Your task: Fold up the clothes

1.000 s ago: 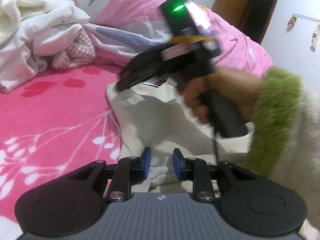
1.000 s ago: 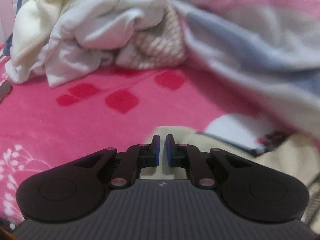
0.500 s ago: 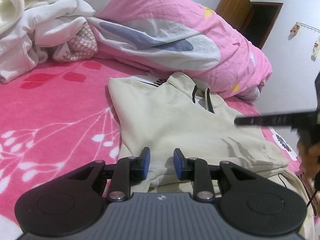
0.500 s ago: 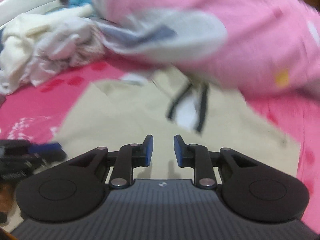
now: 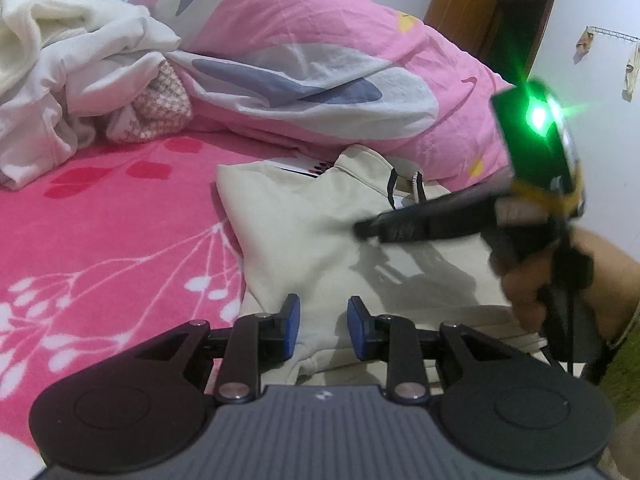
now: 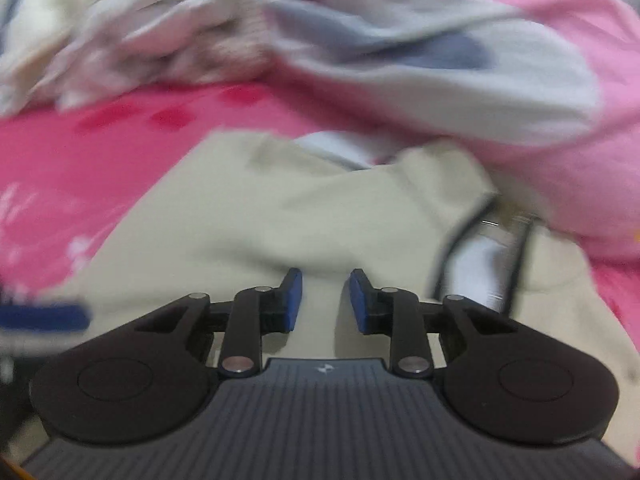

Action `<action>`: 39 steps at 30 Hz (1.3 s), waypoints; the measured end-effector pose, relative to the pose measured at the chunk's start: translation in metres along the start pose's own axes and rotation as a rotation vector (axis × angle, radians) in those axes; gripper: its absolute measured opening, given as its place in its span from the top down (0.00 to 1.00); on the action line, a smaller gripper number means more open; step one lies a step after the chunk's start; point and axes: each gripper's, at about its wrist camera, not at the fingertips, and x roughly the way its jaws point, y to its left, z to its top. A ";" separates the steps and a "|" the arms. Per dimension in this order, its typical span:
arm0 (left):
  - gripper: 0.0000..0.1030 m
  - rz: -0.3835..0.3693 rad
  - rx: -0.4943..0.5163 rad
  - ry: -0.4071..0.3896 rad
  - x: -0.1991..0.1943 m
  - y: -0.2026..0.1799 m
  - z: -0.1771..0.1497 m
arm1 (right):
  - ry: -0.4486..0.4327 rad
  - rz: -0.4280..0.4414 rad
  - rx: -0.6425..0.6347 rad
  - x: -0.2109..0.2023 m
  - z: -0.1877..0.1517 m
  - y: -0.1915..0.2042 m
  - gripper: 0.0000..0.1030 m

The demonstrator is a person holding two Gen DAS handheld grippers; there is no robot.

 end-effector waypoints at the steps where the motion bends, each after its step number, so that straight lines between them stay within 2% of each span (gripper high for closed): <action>1: 0.73 -0.003 -0.006 0.002 0.000 0.001 0.000 | -0.017 0.026 0.017 -0.007 0.002 0.001 0.76; 3: 0.73 -0.007 -0.011 0.004 0.000 0.002 0.001 | -0.040 0.123 0.031 -0.020 0.005 0.008 0.76; 5: 0.73 -0.009 -0.013 0.005 0.000 0.002 0.000 | -0.023 0.211 -0.005 -0.016 0.008 0.024 0.78; 7: 0.73 -0.010 -0.014 0.004 0.000 0.002 0.000 | 0.030 0.181 -0.024 0.011 0.013 0.036 0.78; 8: 0.73 -0.011 -0.015 0.003 -0.001 0.003 0.000 | 0.036 0.156 0.012 0.024 0.016 0.033 0.78; 10: 0.73 -0.012 -0.015 0.000 -0.002 0.003 -0.001 | 0.020 0.125 0.139 0.037 0.029 0.007 0.80; 12: 0.73 -0.013 -0.018 0.002 -0.001 0.004 -0.001 | 0.017 0.008 0.238 0.038 0.039 -0.019 0.79; 13: 0.73 -0.014 -0.021 0.002 -0.001 0.004 -0.001 | 0.011 -0.014 0.264 0.031 0.040 -0.031 0.79; 16: 0.73 -0.020 -0.032 0.006 -0.001 0.006 0.000 | -0.031 0.008 0.333 -0.008 0.030 -0.061 0.79; 18: 0.73 -0.024 -0.040 0.008 -0.001 0.007 0.000 | -0.038 0.071 0.345 -0.032 0.013 -0.071 0.79; 21: 0.72 -0.032 -0.038 0.009 -0.001 0.008 0.000 | 0.038 0.146 0.344 -0.035 -0.015 -0.072 0.79; 22: 0.70 -0.042 -0.035 0.010 -0.001 0.008 0.000 | 0.070 0.139 0.336 -0.032 -0.025 -0.072 0.80; 23: 0.64 -0.053 -0.033 0.011 -0.001 0.008 0.001 | 0.091 0.092 0.315 -0.024 -0.034 -0.071 0.81; 24: 0.55 -0.065 -0.021 0.010 -0.002 0.007 0.000 | 0.070 0.080 0.307 -0.021 -0.039 -0.074 0.81; 25: 0.53 -0.079 -0.002 0.007 -0.003 0.006 0.000 | 0.042 0.070 0.334 -0.024 -0.042 -0.083 0.84; 26: 0.51 -0.083 0.016 0.002 -0.004 0.004 -0.001 | 0.033 0.014 0.382 -0.030 -0.044 -0.092 0.84; 28: 0.48 -0.083 0.036 -0.007 -0.006 0.001 -0.003 | 0.019 -0.113 0.391 -0.052 -0.049 -0.102 0.81; 32: 0.45 -0.086 0.038 -0.014 -0.007 -0.001 -0.002 | -0.036 -0.186 0.381 -0.108 -0.078 -0.115 0.81; 36: 0.45 -0.080 0.070 -0.033 -0.011 -0.005 -0.001 | 0.013 -0.269 0.388 -0.105 -0.129 -0.122 0.79; 37: 0.45 -0.082 0.078 -0.039 -0.013 -0.006 0.000 | -0.011 -0.276 0.396 -0.103 -0.145 -0.123 0.79; 39: 0.45 -0.085 0.093 -0.051 -0.015 -0.009 0.004 | -0.149 -0.248 0.432 -0.111 -0.167 -0.124 0.79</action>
